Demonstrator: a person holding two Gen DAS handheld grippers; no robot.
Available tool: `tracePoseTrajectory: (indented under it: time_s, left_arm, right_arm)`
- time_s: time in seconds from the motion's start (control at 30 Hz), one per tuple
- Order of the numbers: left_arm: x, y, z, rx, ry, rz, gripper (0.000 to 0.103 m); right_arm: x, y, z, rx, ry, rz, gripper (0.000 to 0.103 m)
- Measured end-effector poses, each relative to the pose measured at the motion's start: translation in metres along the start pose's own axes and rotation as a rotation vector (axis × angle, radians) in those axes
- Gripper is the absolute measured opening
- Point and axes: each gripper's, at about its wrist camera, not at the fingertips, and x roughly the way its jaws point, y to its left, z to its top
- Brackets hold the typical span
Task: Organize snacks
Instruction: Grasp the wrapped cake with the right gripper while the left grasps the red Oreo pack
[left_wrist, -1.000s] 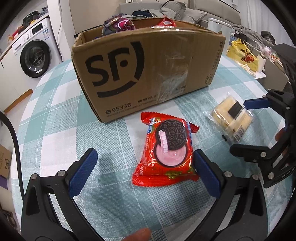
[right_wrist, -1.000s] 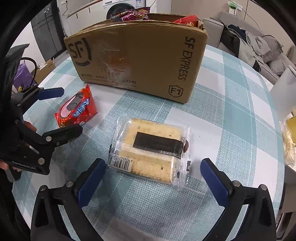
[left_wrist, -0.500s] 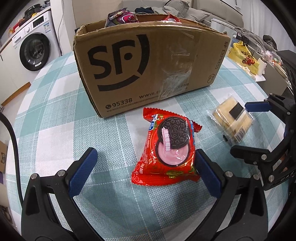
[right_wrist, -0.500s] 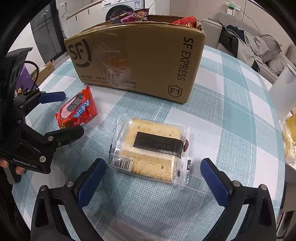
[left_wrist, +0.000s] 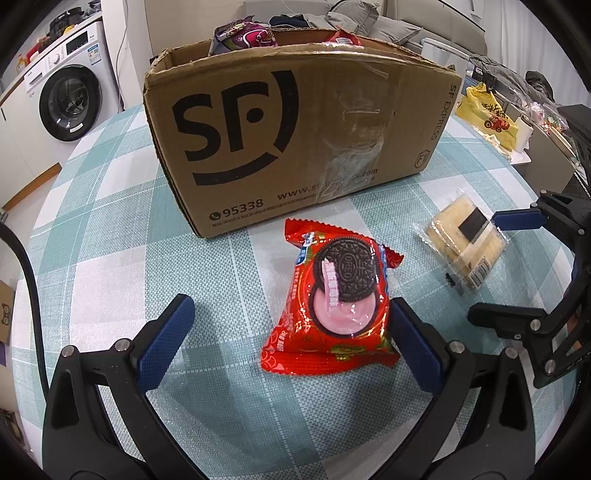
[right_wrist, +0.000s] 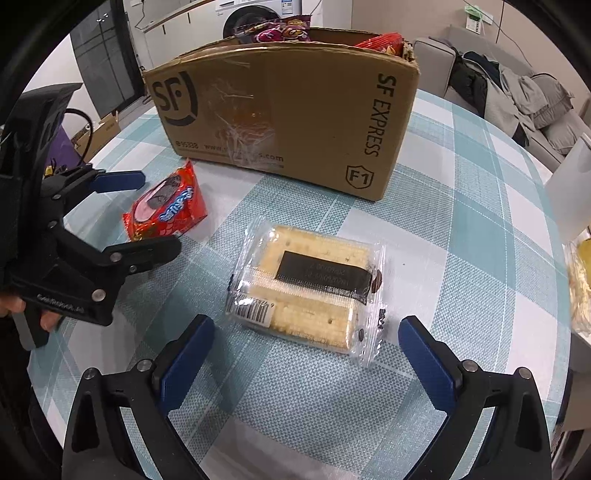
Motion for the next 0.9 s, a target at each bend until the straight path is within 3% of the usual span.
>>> tracePoseTrajectory:
  time_s: [0.17,0.33,0.47,0.67,0.9]
  left_arm:
    - [-0.001,-0.001,0.000,0.002,-0.004,-0.004,0.099]
    - [-0.008,-0.005,0.000,0.014,-0.033,-0.021,0.076]
    - [-0.013,-0.011,0.000,0.039,-0.053,-0.050,0.048]
    - [-0.021,-0.016,0.001,0.052,-0.079,-0.075,0.043]
    - [-0.030,-0.014,0.002,0.051,-0.104,-0.083,0.042]
  right_arm:
    - [-0.002,0.000,0.002,0.026,-0.020,0.025,0.099]
    - [-0.001,0.003,0.006,0.027,-0.031,0.012,0.094]
    - [-0.001,0.004,0.009,0.037,-0.046,-0.012,0.084]
    - [-0.006,0.004,0.009,0.010,-0.064,-0.015,0.066]
    - [-0.010,0.001,0.009,0.011,-0.084,-0.005,0.063]
